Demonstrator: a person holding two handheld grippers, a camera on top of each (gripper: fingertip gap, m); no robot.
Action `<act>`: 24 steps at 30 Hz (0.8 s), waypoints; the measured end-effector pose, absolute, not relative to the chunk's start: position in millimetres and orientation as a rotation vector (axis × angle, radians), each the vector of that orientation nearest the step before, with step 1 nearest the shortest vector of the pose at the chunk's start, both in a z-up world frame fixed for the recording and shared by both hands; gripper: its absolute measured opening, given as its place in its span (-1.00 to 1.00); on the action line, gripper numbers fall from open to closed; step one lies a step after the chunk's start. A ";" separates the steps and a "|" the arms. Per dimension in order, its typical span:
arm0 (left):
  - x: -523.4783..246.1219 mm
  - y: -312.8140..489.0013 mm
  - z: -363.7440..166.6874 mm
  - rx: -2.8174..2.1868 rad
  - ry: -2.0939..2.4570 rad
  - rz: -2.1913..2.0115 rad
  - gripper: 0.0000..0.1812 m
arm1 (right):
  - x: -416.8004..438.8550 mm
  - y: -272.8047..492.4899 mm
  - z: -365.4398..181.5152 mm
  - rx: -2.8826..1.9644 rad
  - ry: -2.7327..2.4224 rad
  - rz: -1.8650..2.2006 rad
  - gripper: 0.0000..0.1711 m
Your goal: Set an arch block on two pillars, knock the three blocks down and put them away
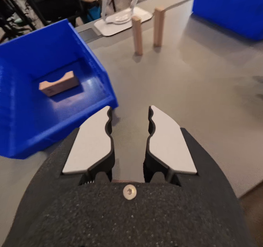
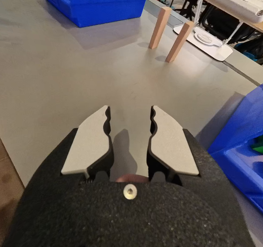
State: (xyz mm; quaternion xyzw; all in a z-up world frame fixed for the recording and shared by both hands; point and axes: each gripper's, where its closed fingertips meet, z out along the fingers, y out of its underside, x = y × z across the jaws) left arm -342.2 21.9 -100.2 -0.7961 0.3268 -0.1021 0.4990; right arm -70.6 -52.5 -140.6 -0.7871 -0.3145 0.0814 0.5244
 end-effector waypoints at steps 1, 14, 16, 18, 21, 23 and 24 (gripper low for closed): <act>-348.8 32.0 -99.3 -1.966 0.855 -0.210 -0.46 | -71.7 -53.5 -141.3 -1.883 -0.761 0.194 -0.38; -407.8 216.5 -140.3 -2.091 1.546 0.253 -0.42 | -68.0 -53.7 -135.5 -1.873 -0.739 0.220 -0.38; -414.2 228.8 -155.3 -2.084 1.644 0.339 -0.42 | -67.1 -53.1 -137.0 -1.878 -0.737 0.214 -0.38; -418.4 238.0 -168.3 -2.075 1.744 0.408 -0.42 | -67.1 -52.4 -139.2 -1.885 -0.739 0.209 -0.38; -418.5 245.1 -182.3 -2.118 1.838 0.397 -0.45 | -67.8 -51.1 -141.9 -1.895 -0.740 0.210 -0.38; -417.8 248.4 -184.9 -2.133 1.869 0.383 -0.57 | -68.1 -50.9 -143.1 -1.901 -0.736 0.218 -0.38; -417.5 249.2 -185.6 -2.133 1.885 0.380 -0.65 | -67.8 -51.0 -143.6 -1.903 -0.735 0.217 -0.38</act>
